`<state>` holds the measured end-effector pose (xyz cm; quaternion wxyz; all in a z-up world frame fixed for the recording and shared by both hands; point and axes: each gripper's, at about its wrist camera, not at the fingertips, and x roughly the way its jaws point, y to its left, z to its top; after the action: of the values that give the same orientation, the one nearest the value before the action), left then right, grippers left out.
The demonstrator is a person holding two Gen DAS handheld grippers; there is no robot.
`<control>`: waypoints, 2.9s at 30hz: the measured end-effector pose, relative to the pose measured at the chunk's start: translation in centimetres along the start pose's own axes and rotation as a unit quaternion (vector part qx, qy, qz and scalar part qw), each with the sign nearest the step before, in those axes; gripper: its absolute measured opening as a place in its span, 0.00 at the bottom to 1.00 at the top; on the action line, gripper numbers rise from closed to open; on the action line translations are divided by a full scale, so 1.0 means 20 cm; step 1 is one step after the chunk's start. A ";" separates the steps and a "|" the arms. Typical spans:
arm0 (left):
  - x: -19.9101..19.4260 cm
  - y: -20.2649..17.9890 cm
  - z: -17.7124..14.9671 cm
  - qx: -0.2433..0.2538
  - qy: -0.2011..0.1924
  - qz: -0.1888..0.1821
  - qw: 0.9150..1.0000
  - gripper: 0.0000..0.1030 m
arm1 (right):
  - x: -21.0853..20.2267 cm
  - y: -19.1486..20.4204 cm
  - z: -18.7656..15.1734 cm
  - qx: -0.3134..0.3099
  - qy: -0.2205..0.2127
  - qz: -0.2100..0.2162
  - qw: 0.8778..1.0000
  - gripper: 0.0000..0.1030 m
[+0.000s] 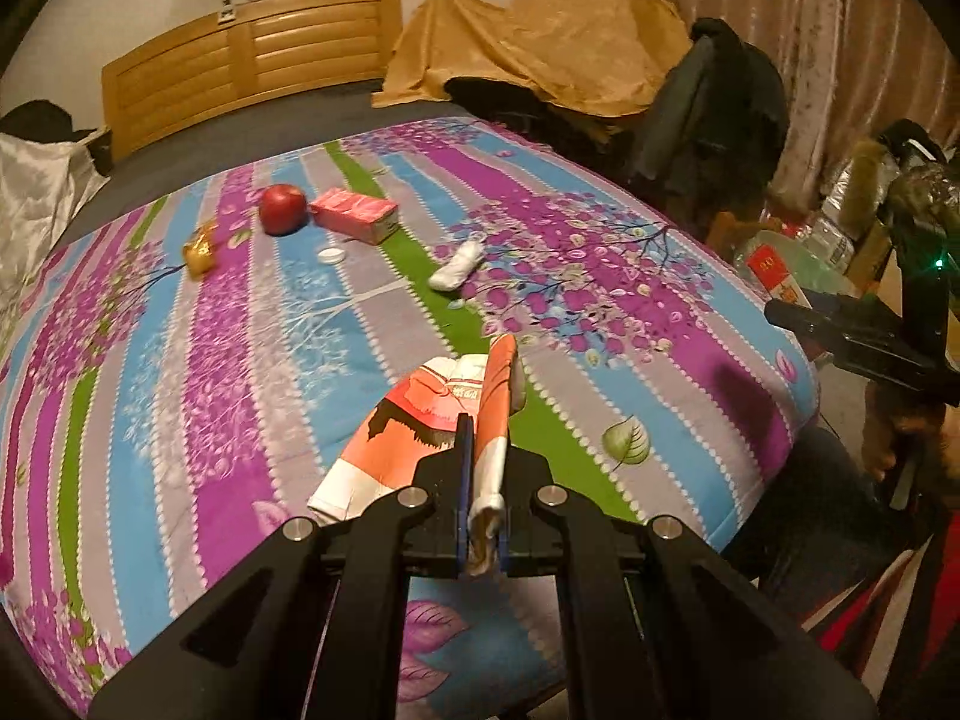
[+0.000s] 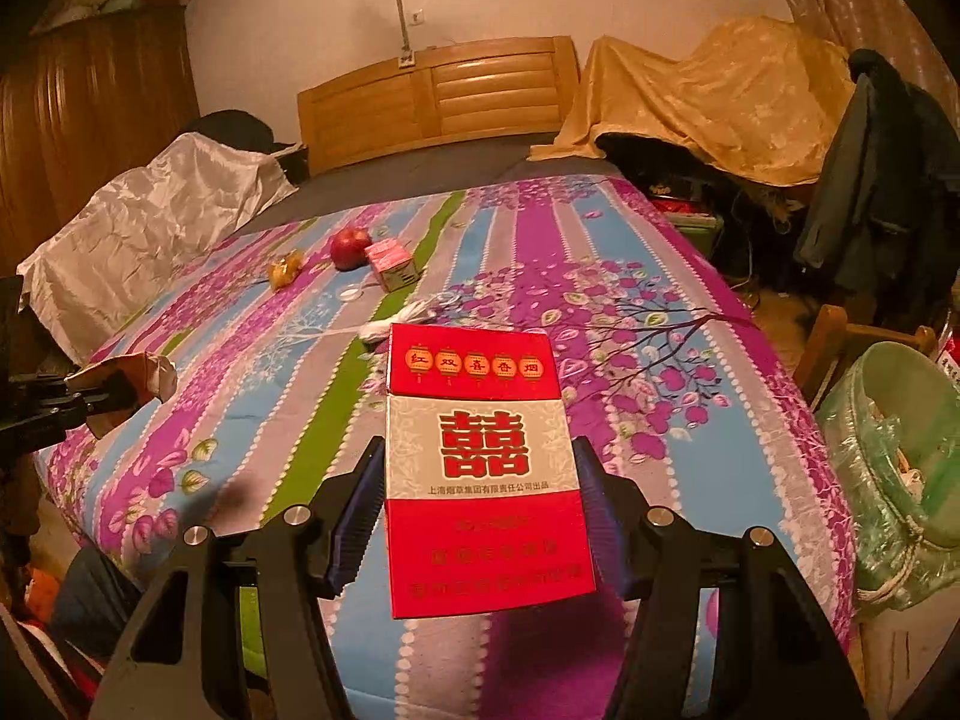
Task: Collect trash
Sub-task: 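Carry the paper cup and red cigarette box over to the green bin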
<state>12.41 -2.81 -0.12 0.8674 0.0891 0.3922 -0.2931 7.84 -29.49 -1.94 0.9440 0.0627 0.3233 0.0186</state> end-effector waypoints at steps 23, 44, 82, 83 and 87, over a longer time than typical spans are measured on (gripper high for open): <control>-0.05 -0.17 0.30 0.033 -0.086 0.032 0.995 0.05 | -0.36 -0.16 0.14 0.025 -0.089 -0.068 0.993 0.60; 0.24 -0.91 0.77 0.123 -0.107 -0.040 0.986 0.05 | -0.95 -0.74 0.15 0.088 -0.156 -0.193 0.965 0.60; 0.85 -2.09 1.02 0.289 -0.070 -0.051 0.953 0.05 | -1.04 -1.64 0.13 0.167 -0.059 -0.280 0.944 0.60; 0.86 -2.10 1.02 0.291 -0.069 -0.051 0.953 0.06 | -1.03 -1.66 0.12 0.170 -0.057 -0.279 0.943 0.60; 0.90 -2.15 1.01 0.297 -0.061 -0.054 0.951 0.06 | -1.00 -1.71 0.09 0.181 -0.050 -0.274 0.943 0.60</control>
<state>9.60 -53.37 3.56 0.8070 0.3033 0.2380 -0.4474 -7.15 -65.01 7.18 0.9006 0.1421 0.2780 -0.3023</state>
